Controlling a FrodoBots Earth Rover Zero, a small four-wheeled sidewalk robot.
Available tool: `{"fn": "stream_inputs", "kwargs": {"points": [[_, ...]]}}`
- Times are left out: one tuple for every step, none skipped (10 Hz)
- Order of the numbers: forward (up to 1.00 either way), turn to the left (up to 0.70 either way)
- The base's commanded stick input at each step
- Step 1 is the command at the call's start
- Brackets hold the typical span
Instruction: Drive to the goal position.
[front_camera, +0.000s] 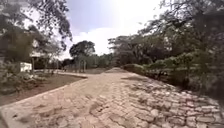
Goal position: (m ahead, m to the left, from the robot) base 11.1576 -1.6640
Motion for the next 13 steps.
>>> {"fn": "stream_inputs", "kwargs": {"points": [[0.7,0.0],[0.7,0.0],[0.7,0.0],[0.7,0.0],[0.7,0.0],[0.7,0.0],[0.7,0.0],[0.7,0.0],[0.7,-0.16],[0.7,-0.33],[0.7,-0.35],[0.7,-0.35],[0.7,-0.16]]}}
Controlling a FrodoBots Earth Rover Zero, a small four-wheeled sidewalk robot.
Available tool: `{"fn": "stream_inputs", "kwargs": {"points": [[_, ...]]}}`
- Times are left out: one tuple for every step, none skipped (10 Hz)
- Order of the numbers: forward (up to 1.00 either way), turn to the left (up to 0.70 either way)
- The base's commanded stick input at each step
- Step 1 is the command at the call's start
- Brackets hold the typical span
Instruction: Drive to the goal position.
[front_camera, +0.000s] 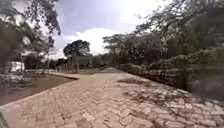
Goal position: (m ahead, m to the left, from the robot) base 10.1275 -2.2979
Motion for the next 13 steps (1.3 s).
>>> {"fn": "stream_inputs", "kwargs": {"points": [[0.7,0.0],[0.7,0.0],[0.7,0.0],[0.7,0.0],[0.7,0.0],[0.7,0.0],[0.7,0.0],[0.7,0.0],[0.7,0.0],[0.7,0.0],[0.7,0.0],[0.7,0.0],[0.7,0.0]]}}
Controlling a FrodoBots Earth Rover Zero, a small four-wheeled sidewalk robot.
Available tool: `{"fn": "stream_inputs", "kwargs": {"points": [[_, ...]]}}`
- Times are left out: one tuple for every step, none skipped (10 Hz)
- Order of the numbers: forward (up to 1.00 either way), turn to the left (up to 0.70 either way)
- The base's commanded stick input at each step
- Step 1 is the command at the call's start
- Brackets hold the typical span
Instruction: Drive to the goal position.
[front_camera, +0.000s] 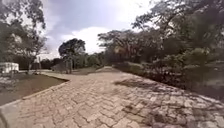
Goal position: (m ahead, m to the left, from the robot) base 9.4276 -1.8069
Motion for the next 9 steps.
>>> {"fn": "stream_inputs", "kwargs": {"points": [[0.7,0.0],[0.7,0.0],[0.7,0.0],[0.7,0.0],[0.7,0.0],[0.7,0.0],[0.7,0.0],[0.7,0.0],[0.7,0.0]]}}
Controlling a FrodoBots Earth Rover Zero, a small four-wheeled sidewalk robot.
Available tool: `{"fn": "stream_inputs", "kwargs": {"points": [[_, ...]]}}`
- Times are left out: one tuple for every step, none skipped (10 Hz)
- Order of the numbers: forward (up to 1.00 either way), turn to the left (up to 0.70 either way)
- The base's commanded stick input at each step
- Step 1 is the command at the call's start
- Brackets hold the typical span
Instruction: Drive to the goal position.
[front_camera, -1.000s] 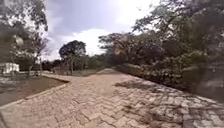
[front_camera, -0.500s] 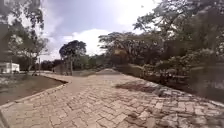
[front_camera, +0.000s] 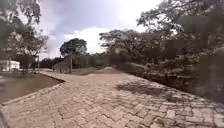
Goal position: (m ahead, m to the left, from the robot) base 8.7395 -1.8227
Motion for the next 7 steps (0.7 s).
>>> {"fn": "stream_inputs", "kwargs": {"points": [[0.7,0.0],[0.7,0.0],[0.7,0.0],[0.7,0.0],[0.7,0.0],[0.7,0.0],[0.7,0.0]]}}
